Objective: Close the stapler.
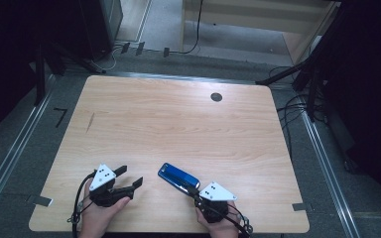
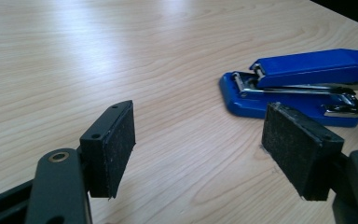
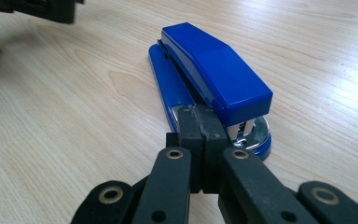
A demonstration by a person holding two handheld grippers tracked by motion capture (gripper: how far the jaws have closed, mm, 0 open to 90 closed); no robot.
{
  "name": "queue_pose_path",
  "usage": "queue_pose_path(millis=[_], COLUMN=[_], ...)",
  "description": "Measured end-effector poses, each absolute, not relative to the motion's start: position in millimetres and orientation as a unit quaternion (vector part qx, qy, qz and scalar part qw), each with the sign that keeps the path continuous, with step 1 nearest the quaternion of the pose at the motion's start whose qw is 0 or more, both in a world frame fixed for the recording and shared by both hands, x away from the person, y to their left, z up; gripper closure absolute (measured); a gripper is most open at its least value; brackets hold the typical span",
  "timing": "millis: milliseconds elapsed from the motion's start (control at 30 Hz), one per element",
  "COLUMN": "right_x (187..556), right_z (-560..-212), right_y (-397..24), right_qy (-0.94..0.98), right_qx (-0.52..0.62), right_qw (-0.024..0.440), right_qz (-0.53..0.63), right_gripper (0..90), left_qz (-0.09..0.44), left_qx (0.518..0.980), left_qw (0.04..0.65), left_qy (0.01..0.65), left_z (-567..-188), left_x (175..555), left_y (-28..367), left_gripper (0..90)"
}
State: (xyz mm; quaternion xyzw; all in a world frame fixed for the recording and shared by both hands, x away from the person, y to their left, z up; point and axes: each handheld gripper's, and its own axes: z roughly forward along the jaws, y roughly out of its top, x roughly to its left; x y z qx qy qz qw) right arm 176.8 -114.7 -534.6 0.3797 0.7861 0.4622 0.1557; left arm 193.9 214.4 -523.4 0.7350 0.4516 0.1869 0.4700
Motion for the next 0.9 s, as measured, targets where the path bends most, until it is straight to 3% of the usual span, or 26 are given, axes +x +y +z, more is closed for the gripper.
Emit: queue_pose_path(millis=[900], right_x=[200], right_z=[-540], right_y=[-120], right_qy=[0.766], right_qx=[0.422], right_qw=[0.173], right_qz=[0.453], right_gripper=[90.0], left_qz=[0.245], left_qx=[0.684], left_qw=[0.450], left_qy=[0.519], left_z=[-520], left_x=[171], left_y=[293], left_gripper=[19.6])
